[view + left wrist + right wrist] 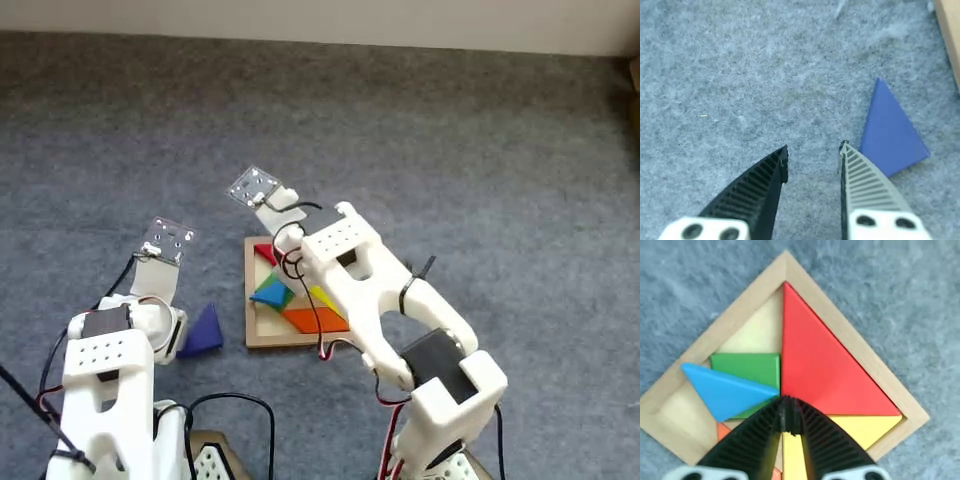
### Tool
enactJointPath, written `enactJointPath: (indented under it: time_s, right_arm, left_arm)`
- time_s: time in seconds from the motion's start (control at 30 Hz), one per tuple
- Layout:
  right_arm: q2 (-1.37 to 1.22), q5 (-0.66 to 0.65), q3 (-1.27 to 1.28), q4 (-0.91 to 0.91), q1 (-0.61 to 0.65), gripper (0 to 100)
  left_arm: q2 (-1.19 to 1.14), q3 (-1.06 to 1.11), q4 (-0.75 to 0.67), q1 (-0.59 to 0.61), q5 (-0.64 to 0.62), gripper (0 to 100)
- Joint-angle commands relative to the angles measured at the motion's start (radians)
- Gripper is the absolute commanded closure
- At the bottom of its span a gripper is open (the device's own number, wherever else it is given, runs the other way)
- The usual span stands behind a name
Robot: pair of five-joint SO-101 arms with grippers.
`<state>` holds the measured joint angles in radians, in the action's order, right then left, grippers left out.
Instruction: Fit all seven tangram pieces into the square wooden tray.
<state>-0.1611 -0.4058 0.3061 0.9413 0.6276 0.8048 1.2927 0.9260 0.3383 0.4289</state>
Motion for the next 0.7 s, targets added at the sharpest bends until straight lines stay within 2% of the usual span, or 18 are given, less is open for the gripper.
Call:
enactJointPath:
  time_s: [0.0,0.13,0.23,0.33,0.4,0.67]
  right_arm:
    - [0.134,0.012,-0.021,0.022,0.002,99.0]
    - [0.234,0.012,0.05,0.053,0.007,98.9]
    - [0.251,0.086,0.104,0.053,0.027,97.7]
    - [0.251,0.187,0.127,0.053,0.053,89.2]
    - [0.251,0.204,0.131,0.053,0.082,85.3]
    - [0.249,0.261,0.131,0.048,0.156,86.1]
  left_arm:
    - [0.019,-0.007,-0.014,0.015,-0.005,82]
    - [0.019,-0.007,-0.014,0.015,-0.005,82]
    - [0.019,-0.007,-0.014,0.015,-0.005,82]
    - [0.019,-0.007,-0.014,0.015,-0.005,82]
    - [0.019,-0.007,-0.014,0.015,-0.005,82]
    - [0.019,-0.007,-0.014,0.015,-0.005,82]
